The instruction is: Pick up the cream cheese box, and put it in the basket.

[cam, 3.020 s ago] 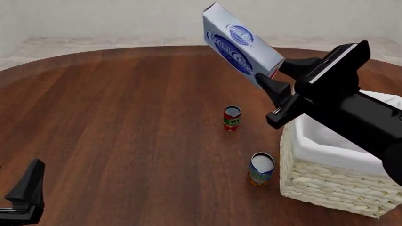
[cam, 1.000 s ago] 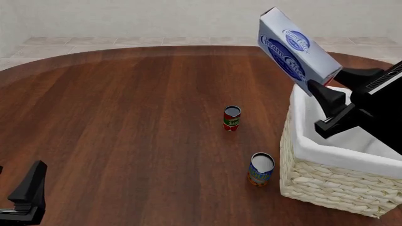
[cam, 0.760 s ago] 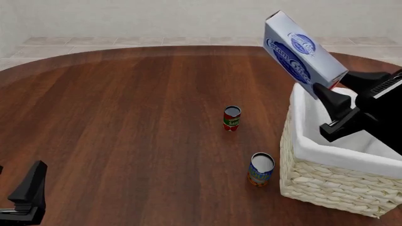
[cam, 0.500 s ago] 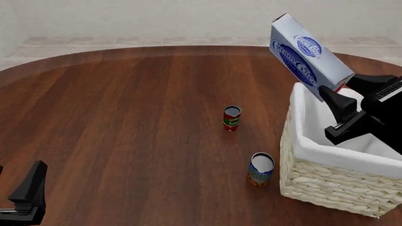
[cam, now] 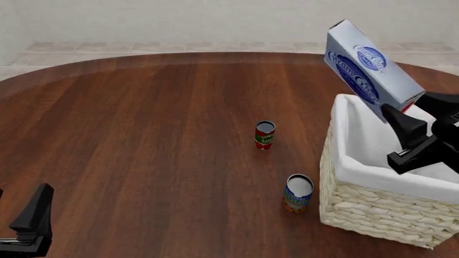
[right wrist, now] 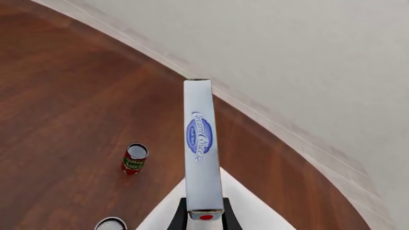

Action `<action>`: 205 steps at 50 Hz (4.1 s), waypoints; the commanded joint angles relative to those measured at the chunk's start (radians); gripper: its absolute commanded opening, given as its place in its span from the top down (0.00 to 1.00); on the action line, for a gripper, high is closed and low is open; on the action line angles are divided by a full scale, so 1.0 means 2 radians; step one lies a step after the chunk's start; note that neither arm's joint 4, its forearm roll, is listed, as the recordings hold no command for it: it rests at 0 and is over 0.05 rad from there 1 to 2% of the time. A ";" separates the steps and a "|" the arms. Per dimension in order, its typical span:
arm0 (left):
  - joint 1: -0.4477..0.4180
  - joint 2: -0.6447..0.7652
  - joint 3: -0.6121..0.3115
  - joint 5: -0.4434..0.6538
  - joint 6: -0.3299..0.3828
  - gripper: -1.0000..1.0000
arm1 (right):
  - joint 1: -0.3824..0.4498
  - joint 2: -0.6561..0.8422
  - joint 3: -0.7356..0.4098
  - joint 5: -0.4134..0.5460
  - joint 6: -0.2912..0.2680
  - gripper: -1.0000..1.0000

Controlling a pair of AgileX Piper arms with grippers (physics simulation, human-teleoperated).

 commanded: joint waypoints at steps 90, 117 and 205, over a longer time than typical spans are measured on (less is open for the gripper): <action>0.000 0.000 0.000 -0.002 0.000 0.00 | -0.081 -0.086 0.029 0.100 -0.059 1.00; 0.000 0.000 0.000 -0.001 0.000 0.00 | -0.102 -0.093 0.029 0.120 -0.086 1.00; 0.001 0.000 -0.001 -0.003 -0.003 0.00 | -0.160 -0.051 0.047 0.112 -0.172 1.00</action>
